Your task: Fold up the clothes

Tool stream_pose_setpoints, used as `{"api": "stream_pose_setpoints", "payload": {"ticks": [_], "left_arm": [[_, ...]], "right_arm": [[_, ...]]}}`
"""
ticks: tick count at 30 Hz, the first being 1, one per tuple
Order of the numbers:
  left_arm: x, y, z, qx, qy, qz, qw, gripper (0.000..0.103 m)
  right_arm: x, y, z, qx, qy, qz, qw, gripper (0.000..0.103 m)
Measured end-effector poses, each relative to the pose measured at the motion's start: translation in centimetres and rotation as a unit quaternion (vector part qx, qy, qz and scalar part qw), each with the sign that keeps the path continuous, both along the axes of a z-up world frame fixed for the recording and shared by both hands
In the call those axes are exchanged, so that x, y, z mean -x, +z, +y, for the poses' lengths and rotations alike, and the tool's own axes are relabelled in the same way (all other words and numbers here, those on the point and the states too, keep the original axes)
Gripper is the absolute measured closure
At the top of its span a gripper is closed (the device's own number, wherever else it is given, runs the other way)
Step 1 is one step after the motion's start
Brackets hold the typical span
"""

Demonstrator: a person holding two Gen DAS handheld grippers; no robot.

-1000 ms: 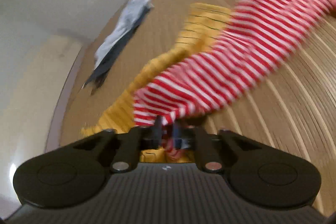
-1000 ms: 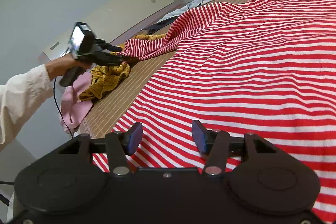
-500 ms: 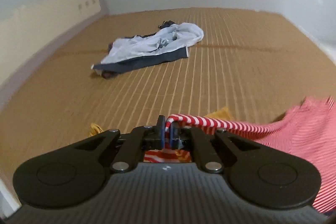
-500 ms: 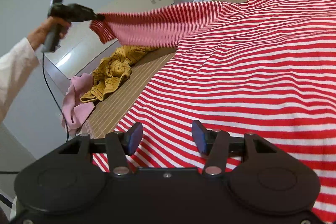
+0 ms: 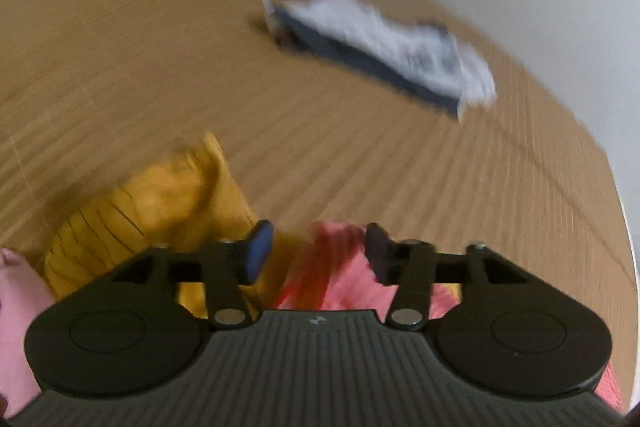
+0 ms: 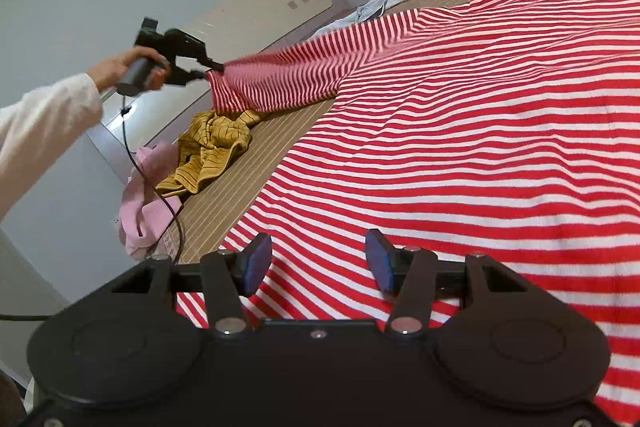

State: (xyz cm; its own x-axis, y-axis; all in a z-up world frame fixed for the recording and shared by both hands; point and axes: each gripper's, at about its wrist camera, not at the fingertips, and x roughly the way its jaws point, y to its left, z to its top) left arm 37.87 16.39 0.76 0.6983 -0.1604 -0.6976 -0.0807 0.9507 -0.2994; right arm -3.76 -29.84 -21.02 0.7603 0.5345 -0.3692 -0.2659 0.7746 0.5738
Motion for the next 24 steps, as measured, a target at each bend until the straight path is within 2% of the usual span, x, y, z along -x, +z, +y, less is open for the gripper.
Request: {"api": "stream_pose_setpoints", "payload": {"ticks": [3, 6, 10, 13, 16, 17, 18, 19, 20, 22, 24], "left_arm": [[1.0, -0.3, 1.6, -0.021, -0.010, -0.014, 0.9996, 0.042], [3.4, 0.2, 2.5, -0.029, -0.057, -0.037, 0.9973, 0.040], [5.9, -0.5, 0.6, -0.044, -0.138, -0.038, 0.9888, 0.039], [6.3, -2.6, -2.1, -0.096, -0.179, -0.038, 0.9785, 0.039], [5.7, -4.8, -4.2, -0.157, -0.188, -0.037, 0.9687, 0.040], [5.5, -5.5, -4.8, -0.175, -0.187, -0.038, 0.9658, 0.045], [5.3, -6.0, -5.1, -0.186, -0.184, -0.039, 0.9642, 0.060], [5.0, -6.6, -5.3, -0.198, -0.181, -0.038, 0.9628, 0.070], [4.5, -7.1, -5.5, -0.207, -0.173, -0.026, 0.9625, 0.090], [4.2, -7.1, -5.1, -0.192, -0.156, -0.022, 0.9687, 0.096], [4.8, -5.5, -4.0, -0.160, -0.144, -0.045, 0.9754, 0.098]], "right_arm": [[0.0, 0.0, 0.1, 0.000, 0.000, 0.000, 1.000, 0.049], [0.0, 0.0, 0.2, 0.000, -0.001, 0.000, 1.000, 0.049], [-0.1, 0.1, 0.4, 0.002, -0.001, -0.001, 1.000, 0.049], [-0.2, 0.1, 0.5, 0.004, -0.002, -0.001, 1.000, 0.049], [-0.2, 0.1, 0.6, 0.005, -0.002, -0.001, 1.000, 0.049], [-0.2, 0.1, 0.6, 0.003, -0.002, -0.001, 1.000, 0.049], [-0.2, 0.1, 0.5, 0.002, -0.002, -0.001, 1.000, 0.049], [-0.2, 0.1, 0.5, 0.002, -0.002, -0.001, 1.000, 0.049], [-0.2, 0.2, 0.4, 0.001, -0.002, 0.000, 1.000, 0.049], [-0.1, 0.2, 0.3, 0.000, -0.001, 0.000, 1.000, 0.049], [-0.1, 0.2, 0.3, 0.000, -0.001, 0.000, 1.000, 0.049]]}}
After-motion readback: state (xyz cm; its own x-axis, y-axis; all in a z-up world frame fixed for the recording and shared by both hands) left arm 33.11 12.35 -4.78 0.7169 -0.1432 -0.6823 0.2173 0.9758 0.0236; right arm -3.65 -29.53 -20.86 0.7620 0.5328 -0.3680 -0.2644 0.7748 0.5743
